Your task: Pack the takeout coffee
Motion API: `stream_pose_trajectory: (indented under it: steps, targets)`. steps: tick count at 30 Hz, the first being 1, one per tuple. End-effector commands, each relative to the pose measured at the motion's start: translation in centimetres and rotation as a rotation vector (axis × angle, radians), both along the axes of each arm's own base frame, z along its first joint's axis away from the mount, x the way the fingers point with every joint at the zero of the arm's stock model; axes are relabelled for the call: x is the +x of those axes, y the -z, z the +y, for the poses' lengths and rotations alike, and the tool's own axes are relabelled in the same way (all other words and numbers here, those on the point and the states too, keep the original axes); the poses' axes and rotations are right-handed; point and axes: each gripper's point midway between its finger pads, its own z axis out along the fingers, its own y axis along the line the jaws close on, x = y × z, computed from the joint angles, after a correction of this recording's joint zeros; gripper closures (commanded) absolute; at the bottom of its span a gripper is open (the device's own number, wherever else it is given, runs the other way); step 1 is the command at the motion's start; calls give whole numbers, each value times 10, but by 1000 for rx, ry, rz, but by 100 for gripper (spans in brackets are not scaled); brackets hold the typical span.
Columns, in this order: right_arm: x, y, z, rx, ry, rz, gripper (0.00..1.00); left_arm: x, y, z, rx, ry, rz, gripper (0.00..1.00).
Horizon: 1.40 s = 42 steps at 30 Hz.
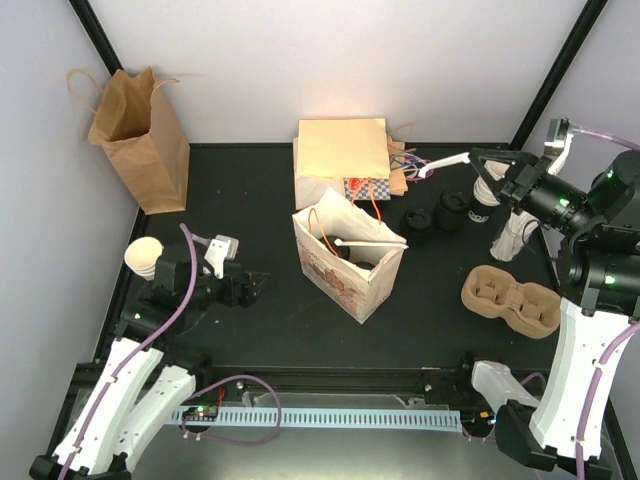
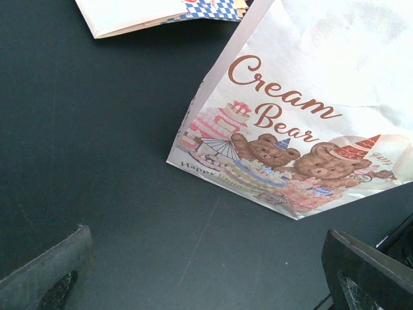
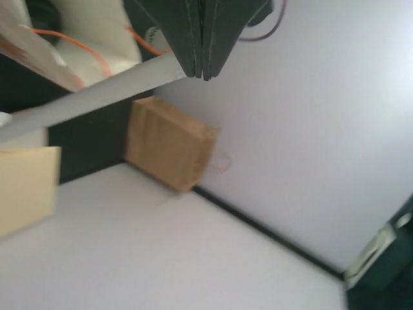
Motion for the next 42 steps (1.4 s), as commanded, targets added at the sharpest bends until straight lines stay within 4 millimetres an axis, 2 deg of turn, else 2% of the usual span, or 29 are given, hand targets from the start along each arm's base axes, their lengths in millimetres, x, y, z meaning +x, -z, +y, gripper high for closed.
stream_pose_trajectory:
  steps: [1, 4, 6, 8, 11, 16, 21, 26, 37, 42]
  targets:
    - [-31, -62, 38, 78, -251, -232, 99, 3, -3, -1, 9, 1, -13, 1]
    - [-25, -62, 55, 62, -318, -220, 99, 4, -2, 0, 13, -1, -6, 1]
    - [-24, -59, 74, 64, -390, -207, 99, 4, -1, 0, 13, -2, -5, 1]
    - [-34, -61, 99, 71, -504, -221, 99, 4, -1, 0, 16, -6, -2, 1]
    - [-46, -68, 125, 60, -604, -255, 99, 5, 0, 1, 18, -10, 0, 1]
    - [-43, -56, 151, 39, -677, -223, 99, 6, 1, 2, 22, -18, 7, 1]
    - [-32, -33, 155, 7, -656, -191, 99, 7, 3, 2, 26, -22, 14, 1]
    - [-30, -11, 155, -29, -654, -165, 99, 7, 5, 2, 29, -23, 22, 1]
    - [-26, 70, 149, -130, -609, -25, 99, 8, 5, 3, 31, -29, 25, 1]
    - [-17, 93, 150, -159, -590, 10, 99, 9, 5, 3, 32, -30, 23, 1]
